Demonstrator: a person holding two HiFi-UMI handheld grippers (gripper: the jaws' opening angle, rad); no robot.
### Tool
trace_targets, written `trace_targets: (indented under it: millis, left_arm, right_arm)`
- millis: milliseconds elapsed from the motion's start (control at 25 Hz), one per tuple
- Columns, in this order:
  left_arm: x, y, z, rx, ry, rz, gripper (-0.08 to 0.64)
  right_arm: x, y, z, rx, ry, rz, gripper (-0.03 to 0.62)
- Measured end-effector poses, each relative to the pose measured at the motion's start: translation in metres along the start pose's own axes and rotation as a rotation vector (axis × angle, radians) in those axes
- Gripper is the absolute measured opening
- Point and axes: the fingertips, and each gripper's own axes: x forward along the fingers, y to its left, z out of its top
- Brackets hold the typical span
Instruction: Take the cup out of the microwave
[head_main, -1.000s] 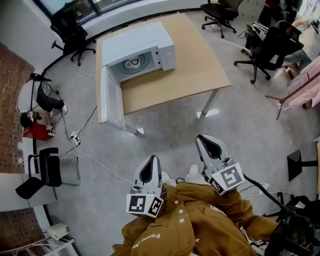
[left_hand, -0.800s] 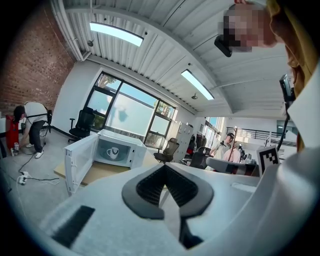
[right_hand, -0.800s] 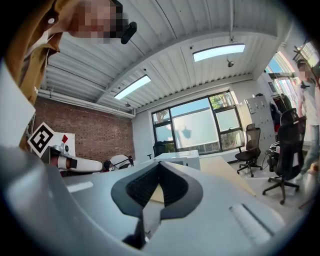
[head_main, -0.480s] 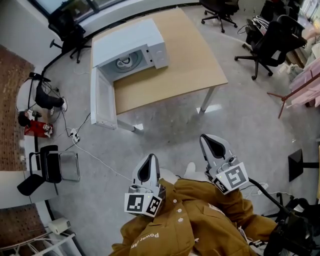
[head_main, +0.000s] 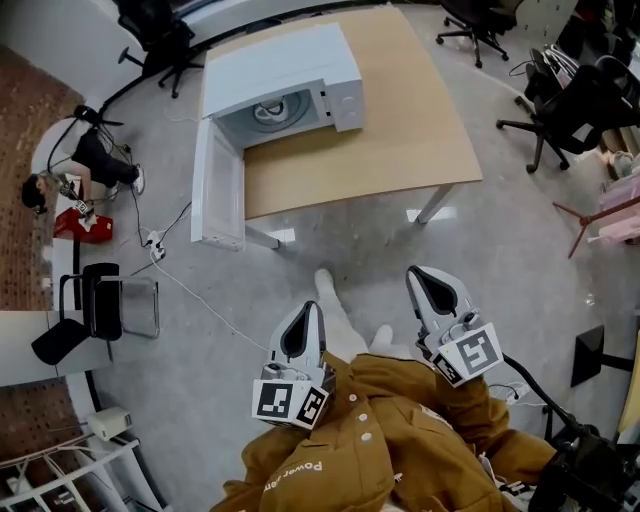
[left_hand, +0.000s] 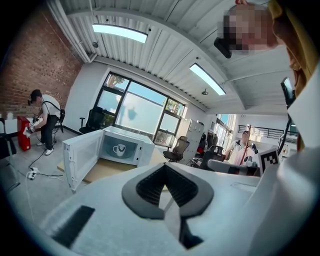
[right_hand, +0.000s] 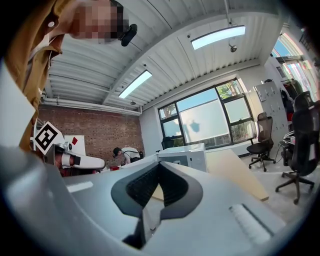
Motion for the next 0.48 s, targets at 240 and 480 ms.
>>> trace_targets:
  millis: [240,480]
  left_arm:
    - [0.051,0.061,0.027,-0.037,-0.005,0.008,0.003]
    - [0.118,0.124,0.073,-0.026,0.027,-0.055,0.003]
  right_arm:
    - [0.081,-0.010,0.007,-0.014,0.019,-0.004,0.006]
    - [0.179,-0.024,0.026,-0.021,0.022,-0.046,0.006]
